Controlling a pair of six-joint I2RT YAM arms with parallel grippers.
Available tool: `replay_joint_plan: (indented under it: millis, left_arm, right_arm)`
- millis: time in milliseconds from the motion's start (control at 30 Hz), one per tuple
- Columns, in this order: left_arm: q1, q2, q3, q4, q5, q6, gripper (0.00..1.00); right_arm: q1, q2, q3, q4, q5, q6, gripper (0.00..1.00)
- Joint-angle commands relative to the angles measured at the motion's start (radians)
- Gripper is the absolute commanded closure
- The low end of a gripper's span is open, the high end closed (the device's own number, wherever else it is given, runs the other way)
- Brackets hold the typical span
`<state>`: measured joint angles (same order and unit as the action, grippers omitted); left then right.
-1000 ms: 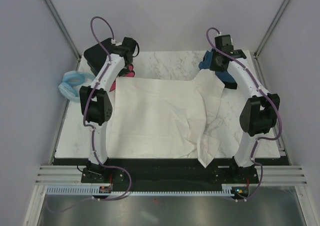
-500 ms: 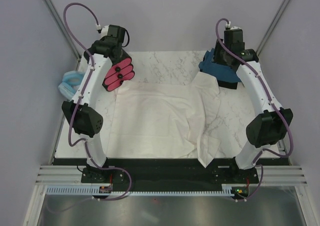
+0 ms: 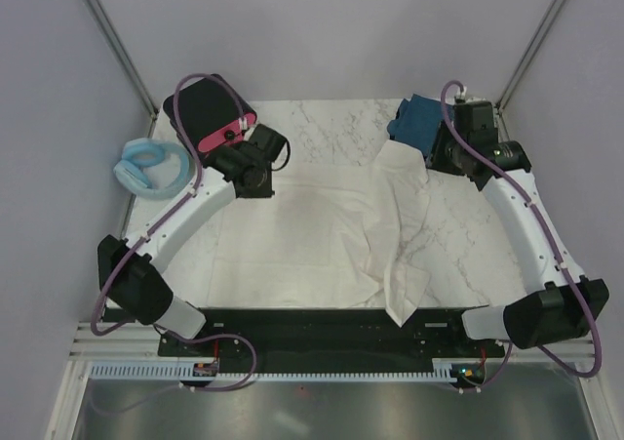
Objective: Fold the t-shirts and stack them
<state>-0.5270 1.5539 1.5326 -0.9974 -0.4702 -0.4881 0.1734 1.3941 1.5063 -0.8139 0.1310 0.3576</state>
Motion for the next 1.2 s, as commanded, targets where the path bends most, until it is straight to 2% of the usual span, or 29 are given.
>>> replay_joint_plan:
  millis: [0, 100, 267, 467, 600, 667, 700, 733, 767, 833, 933, 967, 1167]
  left_arm:
    - [-0.054, -0.135, -0.233, 0.104, 0.145, -0.095, 0.64]
    - [-0.07, -0.132, -0.305, 0.132, 0.166, -0.092, 0.66]
    - [-0.084, -0.051, -0.308, 0.132, 0.18, -0.05, 0.68]
    - [-0.091, 0.001, -0.301, 0.146, 0.234, -0.061, 0.67]
    - [-0.11, 0.043, -0.316, 0.144, 0.243, -0.061, 0.82]
    - [-0.114, 0.051, -0.328, 0.146, 0.245, -0.073, 0.84]
    - [-0.117, 0.054, -0.331, 0.146, 0.248, -0.078, 0.92]
    - [-0.117, 0.058, -0.335, 0.148, 0.254, -0.079, 0.94]
    - [-0.117, 0.075, -0.341, 0.149, 0.26, -0.081, 0.98]
    - [-0.117, 0.098, -0.347, 0.149, 0.274, -0.095, 0.98]
    - [-0.117, 0.133, -0.362, 0.167, 0.307, -0.113, 0.98]
    - [-0.117, 0.143, -0.364, 0.178, 0.317, -0.116, 0.98]
    - [-0.117, 0.251, -0.371, 0.183, 0.373, -0.139, 0.98]
  right_arm:
    - [0.02, -0.118, -0.205, -0.073, -0.077, 0.083, 0.56]
    - [0.044, -0.118, -0.308, -0.035, -0.09, 0.095, 0.59]
    - [0.083, -0.041, -0.447, 0.086, -0.088, 0.07, 0.54]
    - [0.095, 0.087, -0.489, 0.206, -0.073, 0.078, 0.54]
    - [0.107, 0.163, -0.483, 0.251, -0.047, 0.066, 0.56]
    - [0.109, 0.186, -0.471, 0.271, -0.042, 0.06, 0.55]
    - [0.107, 0.192, -0.466, 0.278, -0.041, 0.054, 0.55]
    - [0.107, 0.215, -0.459, 0.283, -0.037, 0.05, 0.55]
    - [0.109, 0.236, -0.449, 0.279, -0.037, 0.047, 0.58]
    - [0.109, 0.307, -0.417, 0.24, -0.037, 0.035, 0.64]
    - [0.117, 0.356, -0.406, 0.22, -0.024, 0.03, 0.88]
    - [0.118, 0.364, -0.402, 0.21, -0.019, 0.032, 1.0]
    - [0.121, 0.364, -0.399, 0.148, 0.038, 0.023, 1.0]
